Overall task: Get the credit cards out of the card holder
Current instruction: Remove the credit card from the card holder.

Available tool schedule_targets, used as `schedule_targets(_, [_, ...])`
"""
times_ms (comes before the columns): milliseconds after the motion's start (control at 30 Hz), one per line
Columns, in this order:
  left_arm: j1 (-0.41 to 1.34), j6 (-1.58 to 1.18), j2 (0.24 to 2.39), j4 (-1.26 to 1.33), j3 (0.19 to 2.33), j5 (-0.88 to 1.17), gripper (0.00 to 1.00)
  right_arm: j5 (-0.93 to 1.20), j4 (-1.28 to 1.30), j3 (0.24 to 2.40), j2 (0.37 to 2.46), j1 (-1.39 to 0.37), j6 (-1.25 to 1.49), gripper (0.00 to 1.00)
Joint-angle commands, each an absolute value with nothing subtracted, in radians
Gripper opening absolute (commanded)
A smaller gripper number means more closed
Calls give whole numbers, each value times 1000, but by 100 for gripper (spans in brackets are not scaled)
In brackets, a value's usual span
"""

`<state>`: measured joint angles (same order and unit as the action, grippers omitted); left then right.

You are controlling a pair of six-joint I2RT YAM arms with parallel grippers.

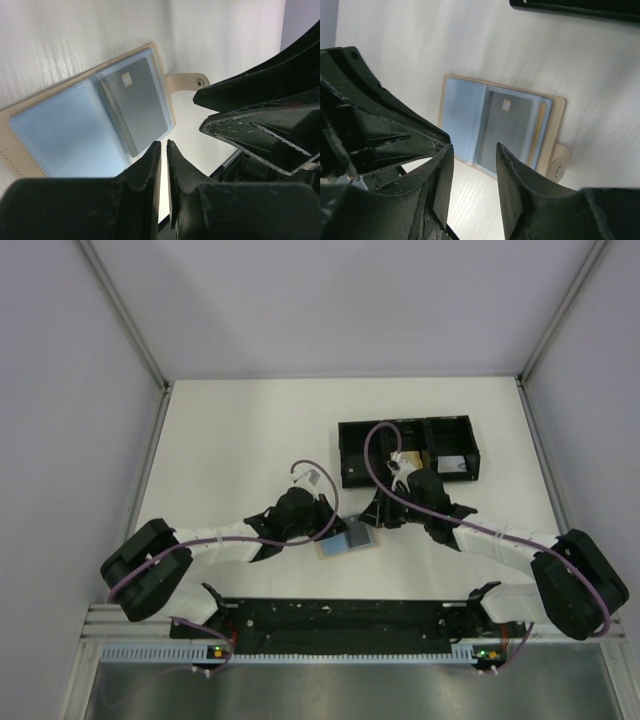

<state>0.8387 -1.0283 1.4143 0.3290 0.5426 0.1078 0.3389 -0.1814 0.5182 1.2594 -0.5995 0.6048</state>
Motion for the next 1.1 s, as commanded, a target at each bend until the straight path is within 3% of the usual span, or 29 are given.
schedule_targets(0, [841,-1006,1408,298,561,78,14,304,-124,564,1321,-594,577,40])
schedule_targets(733, [857,-943,1549,229,637,106,13,295,-69,621,1450,-600,546,42])
schedule_targets(1067, [865,-940,1597,206,655,101,12,399,-138,621,1473,-607,575,41])
